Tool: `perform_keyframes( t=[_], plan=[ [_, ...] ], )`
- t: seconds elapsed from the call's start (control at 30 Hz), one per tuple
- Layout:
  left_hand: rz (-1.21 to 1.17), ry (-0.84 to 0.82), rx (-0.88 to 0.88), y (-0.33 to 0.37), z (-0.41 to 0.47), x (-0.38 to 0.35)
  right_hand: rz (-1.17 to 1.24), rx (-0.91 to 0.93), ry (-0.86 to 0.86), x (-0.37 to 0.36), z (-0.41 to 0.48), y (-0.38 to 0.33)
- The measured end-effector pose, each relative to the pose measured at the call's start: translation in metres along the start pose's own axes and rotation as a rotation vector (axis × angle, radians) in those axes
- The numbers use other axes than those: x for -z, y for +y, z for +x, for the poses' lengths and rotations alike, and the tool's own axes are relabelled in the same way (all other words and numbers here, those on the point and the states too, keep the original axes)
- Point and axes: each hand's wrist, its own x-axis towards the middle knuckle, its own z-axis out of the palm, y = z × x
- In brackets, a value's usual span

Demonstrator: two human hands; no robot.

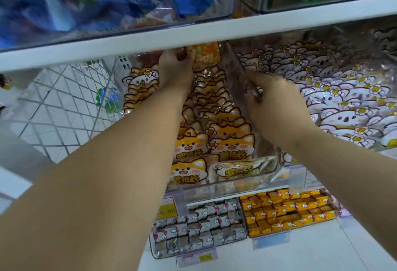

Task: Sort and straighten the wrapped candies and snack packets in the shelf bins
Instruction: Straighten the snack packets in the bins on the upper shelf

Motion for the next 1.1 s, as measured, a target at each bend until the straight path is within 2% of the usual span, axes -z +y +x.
perform_keyframes(
  t=[0.2,0.37,1.1],
  plan=[
    [0.306,-0.068,-0.078,-0.009,0.002,0.003,-0.006,0.001,-0.006,0.002,-0.001,-0.002],
    [0.166,0.065,-0.043,-0.006,0.004,0.001,-0.007,-0.007,-0.008,0.002,-0.001,-0.002],
    [0.092,0.222,-0.074,-0.014,0.013,-0.004,0.028,-0.016,0.003,0.001,-0.001,-0.002]
  ],
)
